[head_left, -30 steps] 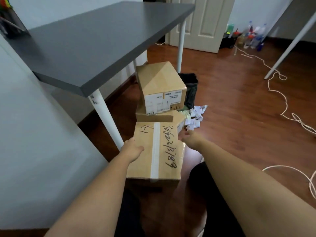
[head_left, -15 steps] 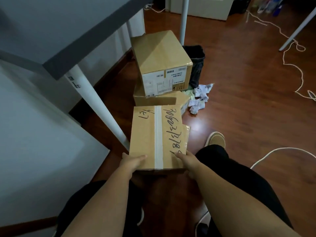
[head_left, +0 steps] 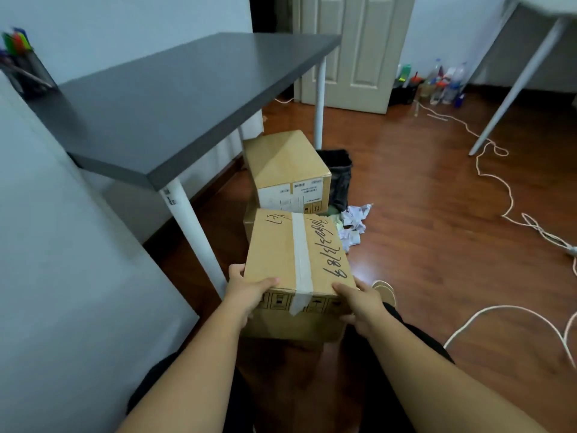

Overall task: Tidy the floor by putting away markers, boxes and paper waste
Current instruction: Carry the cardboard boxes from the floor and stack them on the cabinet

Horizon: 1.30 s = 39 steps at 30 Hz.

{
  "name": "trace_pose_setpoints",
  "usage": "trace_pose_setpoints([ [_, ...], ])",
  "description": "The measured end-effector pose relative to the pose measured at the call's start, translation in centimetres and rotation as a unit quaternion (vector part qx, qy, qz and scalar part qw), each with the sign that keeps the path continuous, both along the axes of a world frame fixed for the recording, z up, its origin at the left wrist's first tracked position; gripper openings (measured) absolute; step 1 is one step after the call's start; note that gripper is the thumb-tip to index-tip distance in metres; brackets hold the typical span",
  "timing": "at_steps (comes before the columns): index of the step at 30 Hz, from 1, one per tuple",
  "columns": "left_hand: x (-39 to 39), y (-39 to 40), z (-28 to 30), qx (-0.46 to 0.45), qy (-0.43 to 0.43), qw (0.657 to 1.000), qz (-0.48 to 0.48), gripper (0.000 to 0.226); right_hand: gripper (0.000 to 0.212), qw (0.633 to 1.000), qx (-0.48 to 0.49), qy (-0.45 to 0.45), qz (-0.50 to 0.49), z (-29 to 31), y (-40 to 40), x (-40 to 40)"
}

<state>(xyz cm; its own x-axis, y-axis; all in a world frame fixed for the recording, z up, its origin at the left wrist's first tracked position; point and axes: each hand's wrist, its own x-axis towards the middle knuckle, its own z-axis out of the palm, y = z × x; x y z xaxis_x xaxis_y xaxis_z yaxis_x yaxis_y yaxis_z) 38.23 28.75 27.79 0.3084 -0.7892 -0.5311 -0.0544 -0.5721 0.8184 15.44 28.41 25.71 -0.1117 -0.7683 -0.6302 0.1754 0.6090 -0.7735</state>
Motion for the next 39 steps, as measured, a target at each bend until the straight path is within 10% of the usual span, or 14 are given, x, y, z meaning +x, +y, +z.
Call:
trace_pose_setpoints([
  [17, -4.7, 3.0, 19.9, -0.288, -0.036, 0.955, -0.066, 0.076, 0.057, 0.953, -0.230, -0.075, -0.184, 19.9, 5.5, -2.7],
  [39, 15.1, 18.1, 39.3, -0.478, -0.163, 0.844, 0.179, 0.079, 0.066, 0.865, -0.458, -0.177, 0.102, 40.0, 7.0, 19.2],
])
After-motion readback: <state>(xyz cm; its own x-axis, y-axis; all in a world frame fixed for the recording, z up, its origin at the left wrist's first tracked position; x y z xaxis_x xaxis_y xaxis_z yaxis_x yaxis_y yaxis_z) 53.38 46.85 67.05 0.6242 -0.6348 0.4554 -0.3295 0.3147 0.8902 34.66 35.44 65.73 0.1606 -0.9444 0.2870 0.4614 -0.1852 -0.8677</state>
